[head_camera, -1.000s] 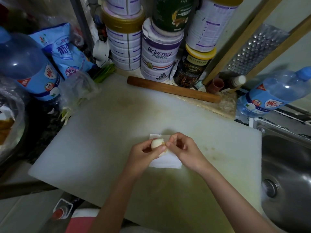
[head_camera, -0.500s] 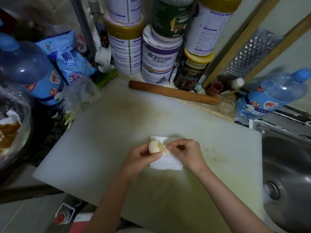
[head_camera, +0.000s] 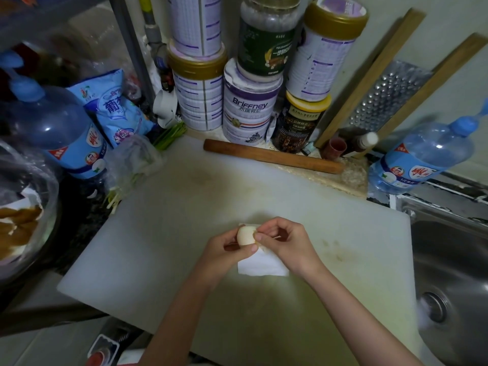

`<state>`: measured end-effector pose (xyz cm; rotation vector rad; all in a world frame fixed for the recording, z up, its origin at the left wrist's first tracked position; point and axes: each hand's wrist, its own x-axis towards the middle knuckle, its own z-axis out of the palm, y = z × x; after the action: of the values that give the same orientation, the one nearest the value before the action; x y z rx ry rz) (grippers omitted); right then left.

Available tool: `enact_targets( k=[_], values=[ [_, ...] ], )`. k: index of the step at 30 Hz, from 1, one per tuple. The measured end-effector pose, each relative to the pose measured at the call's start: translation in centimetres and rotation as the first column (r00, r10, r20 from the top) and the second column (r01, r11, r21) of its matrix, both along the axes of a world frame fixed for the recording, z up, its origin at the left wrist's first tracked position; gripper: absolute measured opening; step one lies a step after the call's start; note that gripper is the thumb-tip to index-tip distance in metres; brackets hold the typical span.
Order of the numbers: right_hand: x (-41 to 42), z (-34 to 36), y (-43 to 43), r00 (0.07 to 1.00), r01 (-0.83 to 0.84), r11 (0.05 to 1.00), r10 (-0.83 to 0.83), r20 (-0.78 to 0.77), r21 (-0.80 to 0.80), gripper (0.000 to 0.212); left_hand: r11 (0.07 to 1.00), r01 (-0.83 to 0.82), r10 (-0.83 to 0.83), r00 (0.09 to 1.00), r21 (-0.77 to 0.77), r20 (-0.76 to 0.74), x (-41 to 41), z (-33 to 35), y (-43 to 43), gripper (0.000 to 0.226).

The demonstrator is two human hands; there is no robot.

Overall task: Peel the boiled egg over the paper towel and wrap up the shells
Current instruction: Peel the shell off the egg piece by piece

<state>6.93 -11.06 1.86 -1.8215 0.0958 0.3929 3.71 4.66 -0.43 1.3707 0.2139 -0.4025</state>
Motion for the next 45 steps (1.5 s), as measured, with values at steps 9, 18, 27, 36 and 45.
enact_targets(
  k=[9, 18, 27, 36, 45],
  values=[
    [1.0, 0.7, -0.7, 0.99, -0.127, 0.992, 0.128, -0.063, 0.018, 0.009, 0.999, 0.045, -0.045, 0.999, 0.01, -0.005, 0.4, 0.0, 0.1, 0.032],
    [2.1, 1.5, -1.9, 0.923, -0.339, 0.938, 0.347, -0.167, 0.073, 0.01, 0.988, 0.154, -0.154, 0.988, -0.021, 0.01, 0.6, -0.1, 0.4, 0.034],
    [1.8, 1.5, -1.9, 0.923, -0.351, 0.935, 0.355, -0.148, 0.057, 0.009, 0.986, 0.165, -0.165, 0.986, -0.022, 0.008, 0.6, -0.3, 0.7, 0.035],
    [1.0, 1.1, -1.3, 0.985, -0.169, 0.985, 0.171, -0.04, 0.034, 0.01, 0.991, 0.134, -0.134, 0.991, -0.014, 0.011, 0.9, -0.3, 0.4, 0.038],
    [1.3, 1.5, -2.2, 0.969, -0.207, 0.97, 0.222, -0.111, 0.128, 0.007, 0.987, 0.157, -0.156, 0.988, -0.035, 0.023, 0.8, -0.3, 0.4, 0.044]
  ],
)
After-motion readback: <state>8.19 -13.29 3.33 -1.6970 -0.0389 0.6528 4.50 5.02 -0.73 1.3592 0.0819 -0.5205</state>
